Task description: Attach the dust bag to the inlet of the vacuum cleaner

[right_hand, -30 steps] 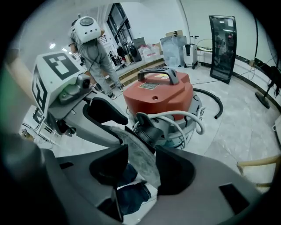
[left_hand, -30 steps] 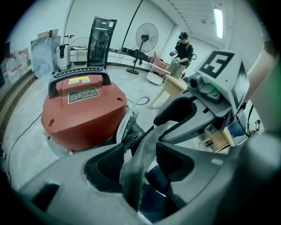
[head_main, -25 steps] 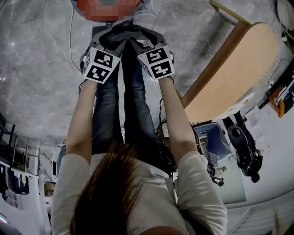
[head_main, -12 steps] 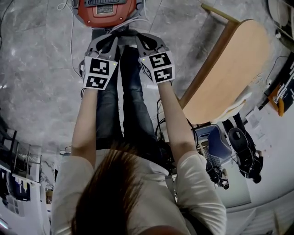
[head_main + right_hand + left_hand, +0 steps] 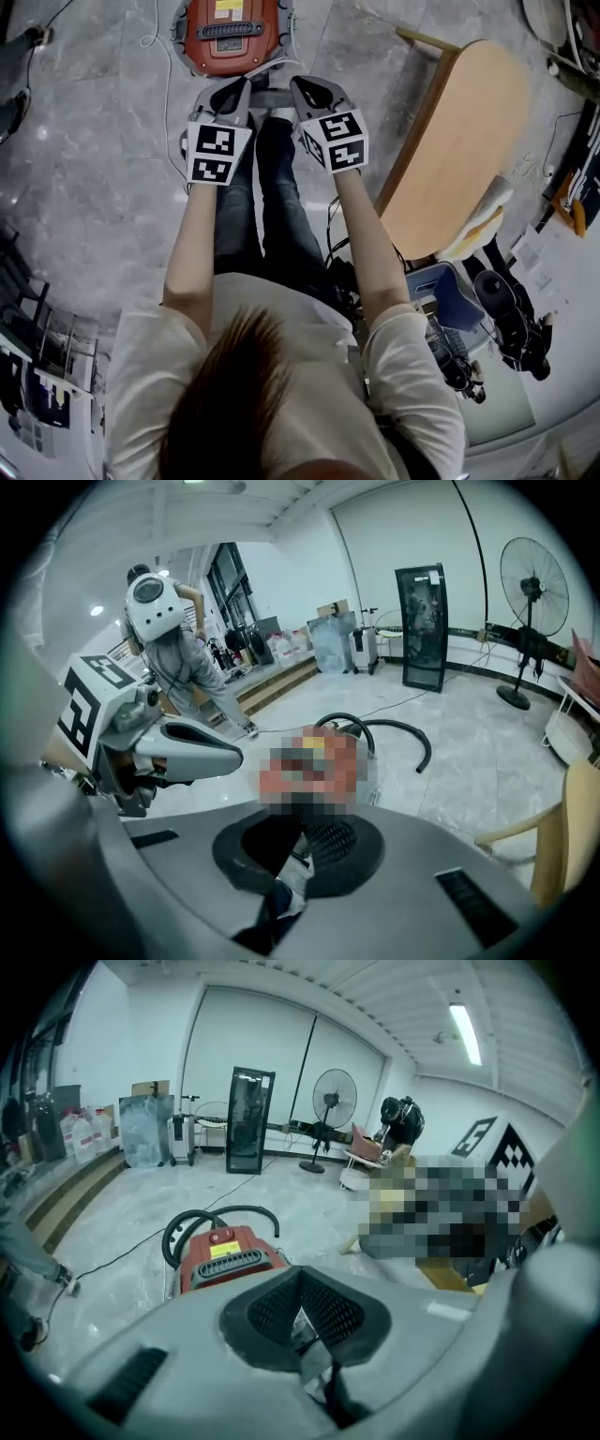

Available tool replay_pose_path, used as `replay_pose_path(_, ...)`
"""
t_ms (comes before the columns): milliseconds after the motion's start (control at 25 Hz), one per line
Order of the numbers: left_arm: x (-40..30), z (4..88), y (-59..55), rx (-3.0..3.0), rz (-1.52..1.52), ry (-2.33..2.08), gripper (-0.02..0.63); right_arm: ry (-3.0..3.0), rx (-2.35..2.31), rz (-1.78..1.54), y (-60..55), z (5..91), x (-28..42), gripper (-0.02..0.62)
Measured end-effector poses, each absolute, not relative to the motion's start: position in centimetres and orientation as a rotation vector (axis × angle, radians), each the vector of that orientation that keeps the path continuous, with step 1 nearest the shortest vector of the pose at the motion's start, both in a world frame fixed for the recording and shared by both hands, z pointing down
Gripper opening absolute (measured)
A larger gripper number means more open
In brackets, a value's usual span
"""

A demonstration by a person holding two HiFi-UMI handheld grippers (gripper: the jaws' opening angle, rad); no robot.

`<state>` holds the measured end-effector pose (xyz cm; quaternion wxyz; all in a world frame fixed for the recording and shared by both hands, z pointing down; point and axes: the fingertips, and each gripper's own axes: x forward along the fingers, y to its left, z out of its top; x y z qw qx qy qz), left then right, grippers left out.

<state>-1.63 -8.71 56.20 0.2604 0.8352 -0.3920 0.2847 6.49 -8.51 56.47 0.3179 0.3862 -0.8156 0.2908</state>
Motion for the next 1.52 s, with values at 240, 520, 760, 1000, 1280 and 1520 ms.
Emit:
replay_pose_path(240,-1.7,49.9,-9.8,2.295,0.725,-1.098,0.017,-2.2,1.11,0.743,-10.2,49.5,6.1,0.002)
replay_pose_path(520,-1.4,42.2,-10.1,2.377,0.674,-1.113,0.017,-2.254,1.086,0.661,-10.0,41.4,5.2,0.0)
replay_pose_path(760,-1.7,36.7,-10.8,2.446,0.63,-1.155,0.017,-2.311,1.099,0.575,-10.5,35.7,4.9,0.0)
replay_pose_path(1000,-1.6,32.1,-10.7,2.476,0.579,-1.187,0.017,-2.352,1.156,0.549,-10.3,30.6,5.2,0.001)
replay_pose_path(1280,-2.2,27.2,-10.4,2.547,0.525,-1.207,0.017,-2.381,1.223,0.522,-9.8,25.9,5.4,0.0)
replay_pose_path(1520,-2.5,23.7,-11.0,2.61,0.454,-1.187,0.017,-2.397,1.285,0.463,-8.9,22.6,5.0,0.0)
